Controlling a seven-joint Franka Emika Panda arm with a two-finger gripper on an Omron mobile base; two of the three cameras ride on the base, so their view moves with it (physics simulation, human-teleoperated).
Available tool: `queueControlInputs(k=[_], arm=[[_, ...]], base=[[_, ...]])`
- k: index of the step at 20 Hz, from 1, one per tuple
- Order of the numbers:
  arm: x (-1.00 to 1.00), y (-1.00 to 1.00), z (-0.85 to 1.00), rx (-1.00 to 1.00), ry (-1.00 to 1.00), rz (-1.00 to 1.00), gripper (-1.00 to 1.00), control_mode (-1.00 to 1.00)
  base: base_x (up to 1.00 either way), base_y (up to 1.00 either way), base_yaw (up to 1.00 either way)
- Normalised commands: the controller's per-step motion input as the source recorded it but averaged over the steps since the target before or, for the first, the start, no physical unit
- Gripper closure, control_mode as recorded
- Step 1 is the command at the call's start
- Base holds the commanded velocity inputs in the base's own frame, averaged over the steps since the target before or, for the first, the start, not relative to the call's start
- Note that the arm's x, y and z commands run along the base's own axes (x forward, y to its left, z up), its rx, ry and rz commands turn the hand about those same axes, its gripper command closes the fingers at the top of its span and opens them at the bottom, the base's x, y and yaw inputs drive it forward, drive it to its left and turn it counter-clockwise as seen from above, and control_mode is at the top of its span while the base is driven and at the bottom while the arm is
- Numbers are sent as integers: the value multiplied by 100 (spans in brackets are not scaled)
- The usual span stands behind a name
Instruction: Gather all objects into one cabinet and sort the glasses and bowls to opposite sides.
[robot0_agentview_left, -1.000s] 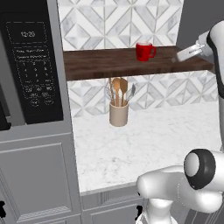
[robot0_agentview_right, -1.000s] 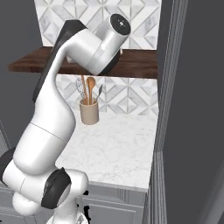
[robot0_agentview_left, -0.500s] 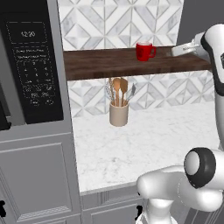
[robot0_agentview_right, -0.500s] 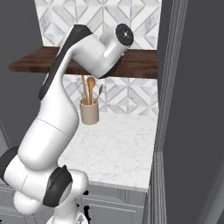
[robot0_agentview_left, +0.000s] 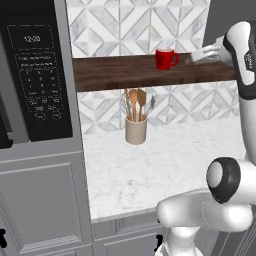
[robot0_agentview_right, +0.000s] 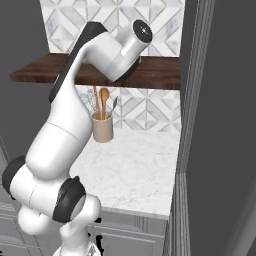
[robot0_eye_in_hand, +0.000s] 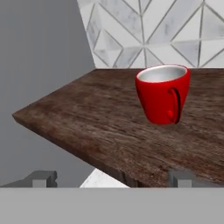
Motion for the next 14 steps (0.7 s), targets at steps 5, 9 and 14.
queueControlInputs(k=[5, 9, 14], arm=[[34, -3, 0, 2, 0, 3, -100, -100], [1, 0, 0, 0, 0, 0, -100, -100], [0, 0, 0, 0, 0, 0, -100, -100]], base=[[0, 0, 0], [0, 0, 0], [0, 0, 0]])
